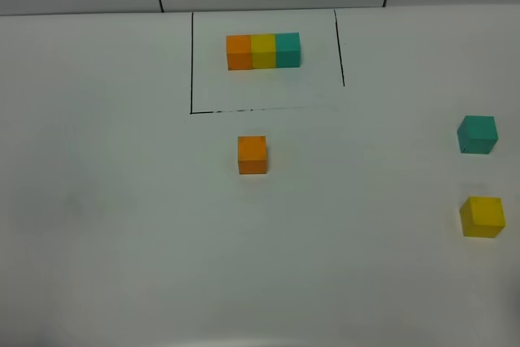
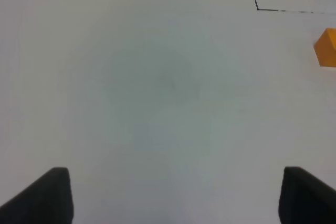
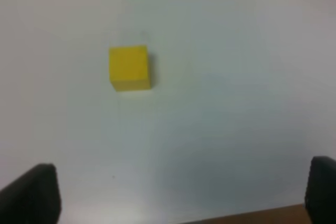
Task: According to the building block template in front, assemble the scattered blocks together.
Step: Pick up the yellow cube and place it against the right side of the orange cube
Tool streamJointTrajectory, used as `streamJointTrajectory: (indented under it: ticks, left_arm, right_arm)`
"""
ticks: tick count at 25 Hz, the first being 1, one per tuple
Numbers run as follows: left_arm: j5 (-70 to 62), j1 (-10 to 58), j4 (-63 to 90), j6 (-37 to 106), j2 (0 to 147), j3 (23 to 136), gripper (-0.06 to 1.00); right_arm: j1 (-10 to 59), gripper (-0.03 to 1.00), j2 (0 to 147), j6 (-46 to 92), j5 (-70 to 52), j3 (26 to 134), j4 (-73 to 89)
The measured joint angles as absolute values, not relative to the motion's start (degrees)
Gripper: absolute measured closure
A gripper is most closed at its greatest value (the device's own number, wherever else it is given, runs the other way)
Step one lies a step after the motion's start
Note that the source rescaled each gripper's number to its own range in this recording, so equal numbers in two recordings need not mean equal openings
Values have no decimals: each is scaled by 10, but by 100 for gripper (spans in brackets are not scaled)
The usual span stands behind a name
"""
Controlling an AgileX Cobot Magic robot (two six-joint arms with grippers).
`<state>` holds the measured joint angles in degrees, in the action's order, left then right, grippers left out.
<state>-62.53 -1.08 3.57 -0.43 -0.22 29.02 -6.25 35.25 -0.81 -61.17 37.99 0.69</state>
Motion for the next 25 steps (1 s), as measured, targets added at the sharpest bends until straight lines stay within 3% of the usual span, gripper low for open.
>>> streamJointTrajectory:
  ticks: [11, 25]
  left_arm:
    - [-624, -11, 36, -4, -2, 290, -5]
    - [-624, -11, 36, -4, -2, 290, -5]
  right_arm:
    - [-62, 7, 695, -7, -503, 441, 22]
    - [7, 7, 898, -31, -369, 441, 53]
